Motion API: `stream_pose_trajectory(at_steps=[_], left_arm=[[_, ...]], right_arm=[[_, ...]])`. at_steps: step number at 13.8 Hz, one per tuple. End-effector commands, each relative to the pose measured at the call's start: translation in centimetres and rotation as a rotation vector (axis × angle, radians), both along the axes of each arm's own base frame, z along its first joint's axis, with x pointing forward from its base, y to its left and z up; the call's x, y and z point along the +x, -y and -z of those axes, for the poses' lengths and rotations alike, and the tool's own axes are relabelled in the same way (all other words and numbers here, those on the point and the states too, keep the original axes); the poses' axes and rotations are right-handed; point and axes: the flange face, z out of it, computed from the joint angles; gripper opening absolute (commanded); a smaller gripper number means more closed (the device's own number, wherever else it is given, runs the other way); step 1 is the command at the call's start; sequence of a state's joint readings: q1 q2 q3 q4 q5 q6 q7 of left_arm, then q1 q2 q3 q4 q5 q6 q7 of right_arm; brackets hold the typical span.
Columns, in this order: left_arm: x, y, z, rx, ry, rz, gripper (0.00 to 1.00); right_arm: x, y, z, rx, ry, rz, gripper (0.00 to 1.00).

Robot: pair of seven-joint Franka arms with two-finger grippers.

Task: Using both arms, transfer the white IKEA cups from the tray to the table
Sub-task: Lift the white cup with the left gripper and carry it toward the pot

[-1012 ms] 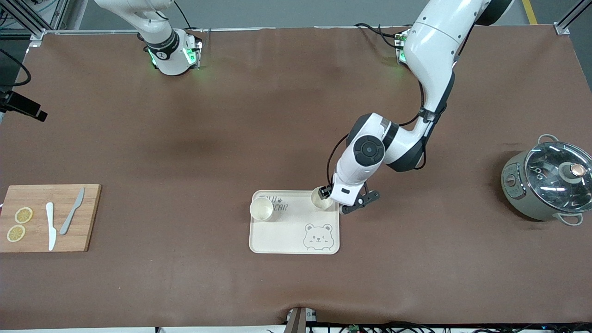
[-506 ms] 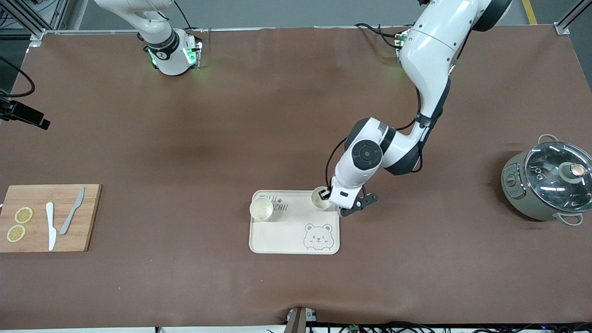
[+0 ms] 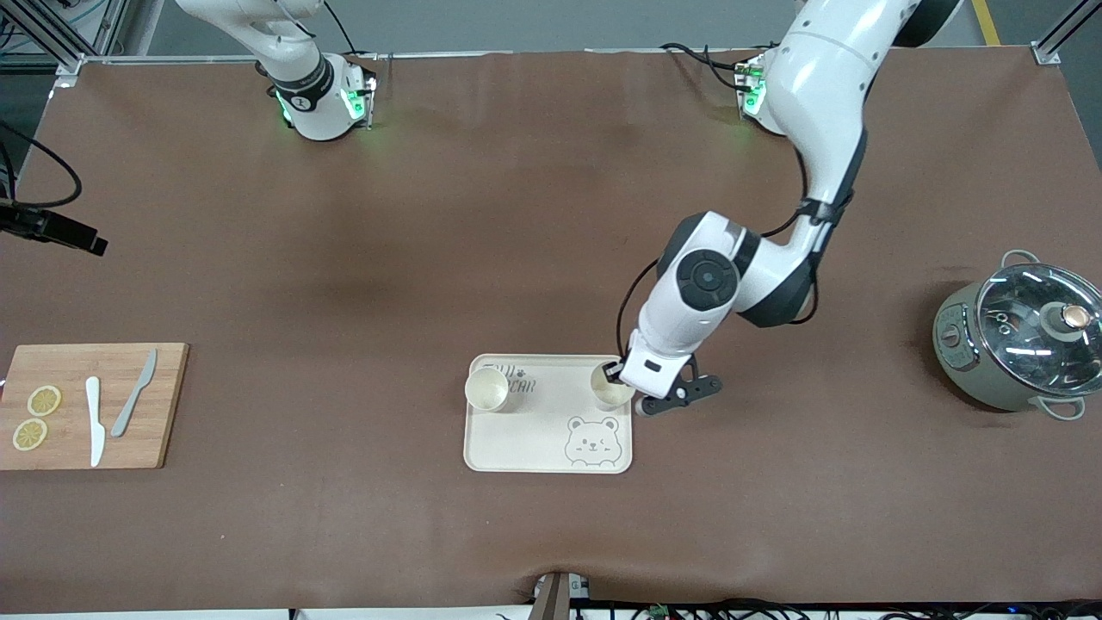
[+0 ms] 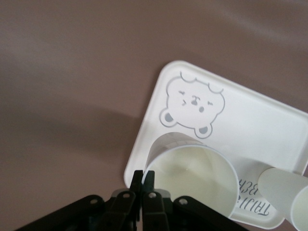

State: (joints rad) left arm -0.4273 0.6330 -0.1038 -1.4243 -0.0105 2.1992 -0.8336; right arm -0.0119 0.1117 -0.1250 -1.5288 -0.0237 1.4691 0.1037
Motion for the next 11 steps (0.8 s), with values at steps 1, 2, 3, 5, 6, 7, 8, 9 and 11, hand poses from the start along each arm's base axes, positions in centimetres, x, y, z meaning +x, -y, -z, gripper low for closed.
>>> stream_pose_trajectory(at_steps=[1,2,3,5,6,7,8,9,11], left_arm=[[0.4,-5.3,-5.2,0.04,-0.026,-0.006,0.0],[1.0,-7.5,-5.8,0.05,-0.04,-0.03,0.0],[1.5,-9.8,-6.4,0.058,-0.054,-0.031,0.0],[1.9,-13.9,-7.7,0.08,-0.1,0.014,0.0],[2.0,-16.2,-8.0,0.09,-0.127,0.027,0.0],[2.1,-18.4,-7.9,0.098,-0.159,0.047,0.0],[2.3,-20.9,-7.4,0.102,-0.194,0.041,0.0],[2.4,-22.8,-6.9,0.106,-0.216,0.033,0.0],[2.6,-26.6,-4.7,0.116,-0.252,0.003,0.0]], right_arm=[[1.5,1.2,2.5,-0.01,-0.047,0.002,1.0],[1.5,1.4,2.5,-0.014,-0.048,0.005,1.0],[1.4,1.3,2.8,-0.007,-0.051,0.012,1.0],[1.0,1.0,4.4,0.01,-0.089,0.017,1.0],[1.0,1.1,4.4,0.008,-0.081,0.013,1.0],[0.9,2.0,4.4,0.01,-0.078,0.028,1.0],[0.8,2.7,4.8,0.015,-0.085,0.041,1.0],[0.7,2.7,5.5,0.024,-0.093,0.044,1.0],[0.6,3.4,8.1,0.051,-0.1,0.065,1.0]])
